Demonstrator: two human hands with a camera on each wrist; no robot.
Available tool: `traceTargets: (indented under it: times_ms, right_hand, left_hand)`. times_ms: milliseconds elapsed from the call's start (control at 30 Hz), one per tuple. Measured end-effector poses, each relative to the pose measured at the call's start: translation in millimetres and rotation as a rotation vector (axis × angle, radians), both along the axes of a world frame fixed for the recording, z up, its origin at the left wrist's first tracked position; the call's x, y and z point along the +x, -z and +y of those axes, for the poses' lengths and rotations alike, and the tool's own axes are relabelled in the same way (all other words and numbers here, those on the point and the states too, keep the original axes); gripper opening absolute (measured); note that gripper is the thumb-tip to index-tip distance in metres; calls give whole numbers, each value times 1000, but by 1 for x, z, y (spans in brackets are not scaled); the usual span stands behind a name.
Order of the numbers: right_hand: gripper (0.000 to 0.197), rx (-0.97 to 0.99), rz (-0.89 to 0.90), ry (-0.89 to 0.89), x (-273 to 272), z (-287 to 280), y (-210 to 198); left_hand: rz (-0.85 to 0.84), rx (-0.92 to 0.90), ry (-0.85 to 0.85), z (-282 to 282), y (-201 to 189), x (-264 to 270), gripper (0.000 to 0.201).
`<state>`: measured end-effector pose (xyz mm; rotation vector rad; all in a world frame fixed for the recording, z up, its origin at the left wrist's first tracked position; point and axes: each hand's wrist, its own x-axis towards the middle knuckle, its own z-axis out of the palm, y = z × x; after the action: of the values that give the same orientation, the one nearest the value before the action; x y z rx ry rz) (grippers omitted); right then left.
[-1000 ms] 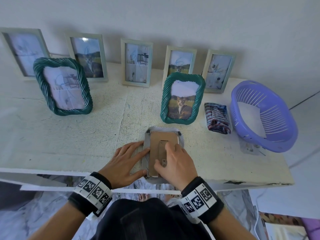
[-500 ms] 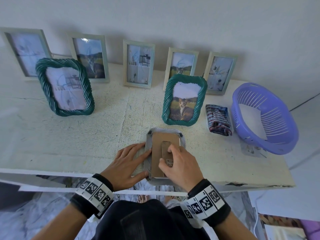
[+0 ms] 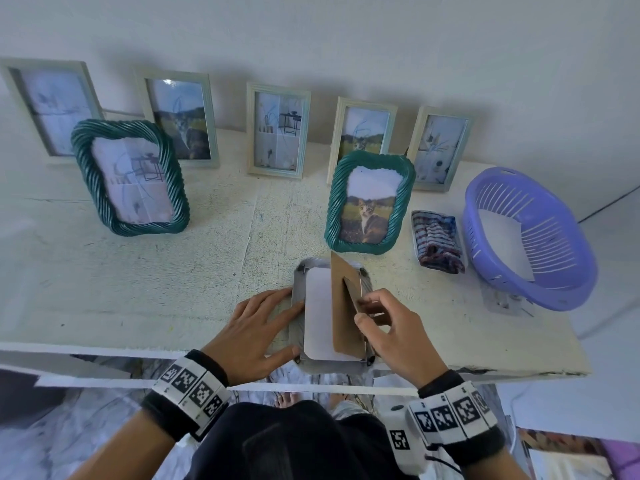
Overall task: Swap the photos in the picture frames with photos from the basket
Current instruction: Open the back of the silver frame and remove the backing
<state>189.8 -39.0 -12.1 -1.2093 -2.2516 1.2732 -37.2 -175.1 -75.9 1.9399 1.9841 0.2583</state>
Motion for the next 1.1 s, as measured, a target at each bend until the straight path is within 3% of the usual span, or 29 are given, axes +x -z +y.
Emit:
traceTargets:
  times_ms: [200,433,567,700,867,967,1100]
  right_hand:
    - [22,93,-32,-31,-11,-9,-1]
    - [19,58,-46,-12,-11,-8,-4]
    - [15,-105,14,54,3,1,-5]
    - [25,-388,226,212,18,7,-17]
    - [31,-405,337,311,42,11,-32]
    - [26,-301,272,323,58,26,-39]
    - [21,148,-122,212,71,42,-32]
  left_hand:
    - [-42,19,-16,0,0,-1,79]
    - [-14,14,2,1,-1,-2,71]
    - [-9,6,2,1,-1,-3,71]
    - [-39,39,-2,0,3,-3,69]
    - [-44,64,-8,0,7,-2,69]
    - [-62,86,-14,-1,8,-1,70]
    - [-60,86,-22,-1,10,-1,73]
